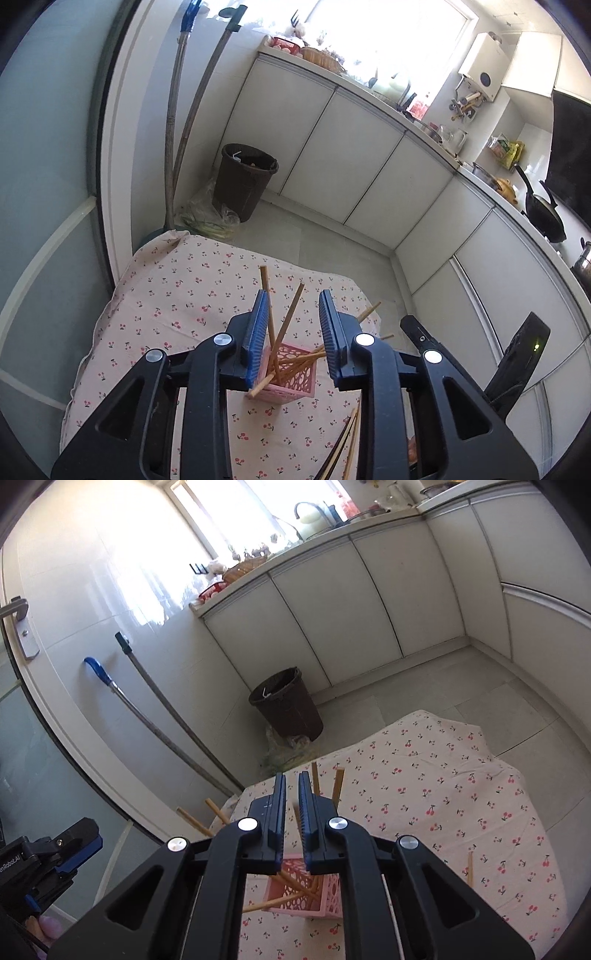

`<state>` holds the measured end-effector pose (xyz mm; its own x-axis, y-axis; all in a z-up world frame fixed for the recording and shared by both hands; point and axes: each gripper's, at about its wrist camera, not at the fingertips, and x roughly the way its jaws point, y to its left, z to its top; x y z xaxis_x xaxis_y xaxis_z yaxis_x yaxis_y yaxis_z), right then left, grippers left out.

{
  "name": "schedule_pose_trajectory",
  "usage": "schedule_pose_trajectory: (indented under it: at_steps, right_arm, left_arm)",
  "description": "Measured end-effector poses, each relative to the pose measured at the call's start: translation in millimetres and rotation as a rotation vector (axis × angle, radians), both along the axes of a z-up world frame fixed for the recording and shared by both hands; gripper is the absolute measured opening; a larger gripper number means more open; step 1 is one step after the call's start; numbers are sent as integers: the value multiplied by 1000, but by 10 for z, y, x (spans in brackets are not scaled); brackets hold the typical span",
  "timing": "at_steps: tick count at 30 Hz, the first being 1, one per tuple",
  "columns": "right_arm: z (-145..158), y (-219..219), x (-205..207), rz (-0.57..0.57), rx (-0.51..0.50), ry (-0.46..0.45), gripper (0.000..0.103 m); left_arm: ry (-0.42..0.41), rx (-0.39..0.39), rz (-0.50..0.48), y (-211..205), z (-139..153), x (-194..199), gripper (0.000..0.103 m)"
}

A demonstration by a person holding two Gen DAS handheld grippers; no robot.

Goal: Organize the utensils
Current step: 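Open both tools to drop the chopsticks into the pink holder, then lower the left tool onto a wooden chopstick and close it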

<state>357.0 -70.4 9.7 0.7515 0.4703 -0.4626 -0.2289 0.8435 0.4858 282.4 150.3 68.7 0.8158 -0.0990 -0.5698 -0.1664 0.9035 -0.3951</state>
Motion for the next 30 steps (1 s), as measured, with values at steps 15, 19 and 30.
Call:
schedule_pose_trajectory:
  at_steps: [15,19,30]
  right_arm:
    - [-54,-551,-774,-29,-269,60,31]
    - [-103,-692,-952,-36,-315,74,45]
    - [-396,-1114,-1379,-123,-396,166,92]
  left_arm:
    - [138,211,-197,-779,-347,-179,37]
    - [184,233,-249,-976,-564,-263,41]
    - [280,247,-322,-1286,-907,-270,66]
